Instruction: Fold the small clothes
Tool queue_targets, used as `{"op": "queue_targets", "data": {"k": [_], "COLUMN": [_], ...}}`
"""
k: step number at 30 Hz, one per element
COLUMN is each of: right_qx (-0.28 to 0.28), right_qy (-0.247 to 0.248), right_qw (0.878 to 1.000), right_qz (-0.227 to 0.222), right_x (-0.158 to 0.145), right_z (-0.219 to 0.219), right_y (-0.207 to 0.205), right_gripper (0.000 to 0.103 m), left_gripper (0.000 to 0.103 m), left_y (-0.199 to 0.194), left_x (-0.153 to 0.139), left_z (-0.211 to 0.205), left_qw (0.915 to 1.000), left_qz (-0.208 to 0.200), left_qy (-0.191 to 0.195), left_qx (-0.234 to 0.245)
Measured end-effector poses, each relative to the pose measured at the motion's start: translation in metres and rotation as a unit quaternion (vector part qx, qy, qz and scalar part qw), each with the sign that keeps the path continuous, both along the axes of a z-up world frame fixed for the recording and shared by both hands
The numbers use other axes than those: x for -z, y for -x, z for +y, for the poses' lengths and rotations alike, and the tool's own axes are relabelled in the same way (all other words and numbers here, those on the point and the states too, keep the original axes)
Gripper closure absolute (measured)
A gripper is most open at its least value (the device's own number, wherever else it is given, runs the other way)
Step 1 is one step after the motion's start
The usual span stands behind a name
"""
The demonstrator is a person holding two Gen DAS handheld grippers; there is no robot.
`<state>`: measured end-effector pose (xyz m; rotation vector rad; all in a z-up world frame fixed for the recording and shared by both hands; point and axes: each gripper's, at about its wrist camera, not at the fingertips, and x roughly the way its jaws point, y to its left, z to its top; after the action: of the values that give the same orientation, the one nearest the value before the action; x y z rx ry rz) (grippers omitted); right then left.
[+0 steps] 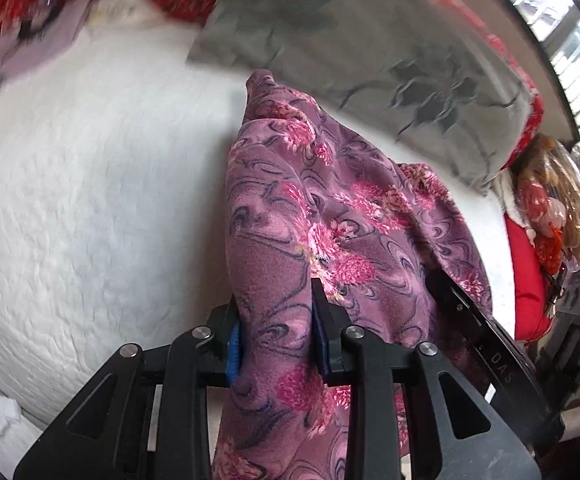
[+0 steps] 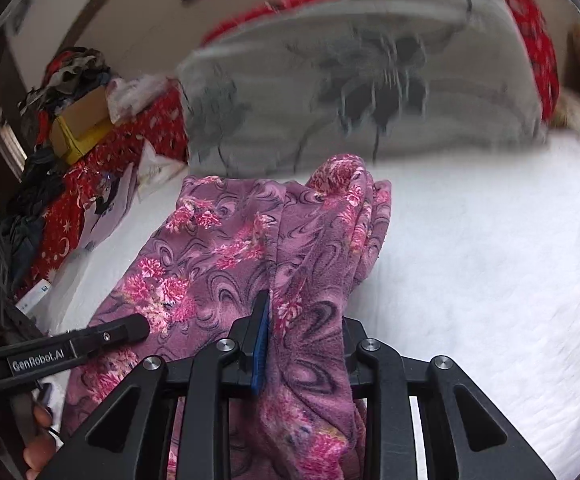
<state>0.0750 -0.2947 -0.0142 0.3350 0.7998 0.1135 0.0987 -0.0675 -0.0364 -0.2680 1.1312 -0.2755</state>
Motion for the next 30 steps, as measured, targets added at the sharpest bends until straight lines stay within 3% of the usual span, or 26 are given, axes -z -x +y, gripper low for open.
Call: {"op": "queue_targets", "data": {"k": [3,6,12,17,19,21,25,28,29,30], "right_qx": [0.007,0.016,0.067,0.061,0.054,0.043,0.050,0.058,0.058,0.058], "right_qy": [-0.027,-0.070,-0.101,-0.103,-0.117,-0.114,-0.069,-0.083,-0.093,-0.087], "right_qw": [0.998,0.995,0.992,0.989,0.988,0.990,0.994,0.992,0.991,0.992], "right_qz": [0.063,0.067,0.040,0.082,0.085,0.068,0.066,0.070,0.073,0.076], "right_x": [0.037,0.047,0.021,0.031,0.035,0.033,0.043,0.057,0.056,0.051], "right_z": [-0.005,-0.022,-0.063,-0.062,-0.062,-0.060,-0.063,-0.074,-0.078,-0.079], "right_y": [-0.005,0.002,-0.007,-0.054,-0.069,-0.080,-0.097,-0.103,-0.103,-0.102], "right_gripper": [0.074,0.067,0.063,0.064,0.070,0.094,0.095,0.095,0.093,0.085], "left_gripper": [0.068,0.066,0.067,0.067,0.067,0.064,0.062,0.059,0.060,0.060], "left_y": [-0.002,0.000,-0.018,-0.069,-0.086,-0.103,-0.133,-0.145,-0.146,-0.144], "left_x": [0.029,0.027,-0.007,-0.011,-0.008,0.000,0.025,0.031,0.028,0.023], "left_z": [0.014,0.030,0.026,-0.015,-0.026,-0.034,-0.041,-0.035,-0.030,-0.025], "left_qw": [0.9986,0.9974,0.9981,0.9994,0.9995,0.9996,0.9994,0.9997,0.9998,0.9998], "left_qz": [0.044,0.043,-0.018,-0.023,-0.022,-0.021,-0.008,0.005,0.014,0.017], "left_qy": [0.027,0.058,0.058,0.018,0.005,-0.010,-0.034,-0.024,-0.014,-0.012], "left_qx": [-0.009,-0.006,-0.006,0.018,0.022,0.018,0.007,0.001,0.000,0.000]}}
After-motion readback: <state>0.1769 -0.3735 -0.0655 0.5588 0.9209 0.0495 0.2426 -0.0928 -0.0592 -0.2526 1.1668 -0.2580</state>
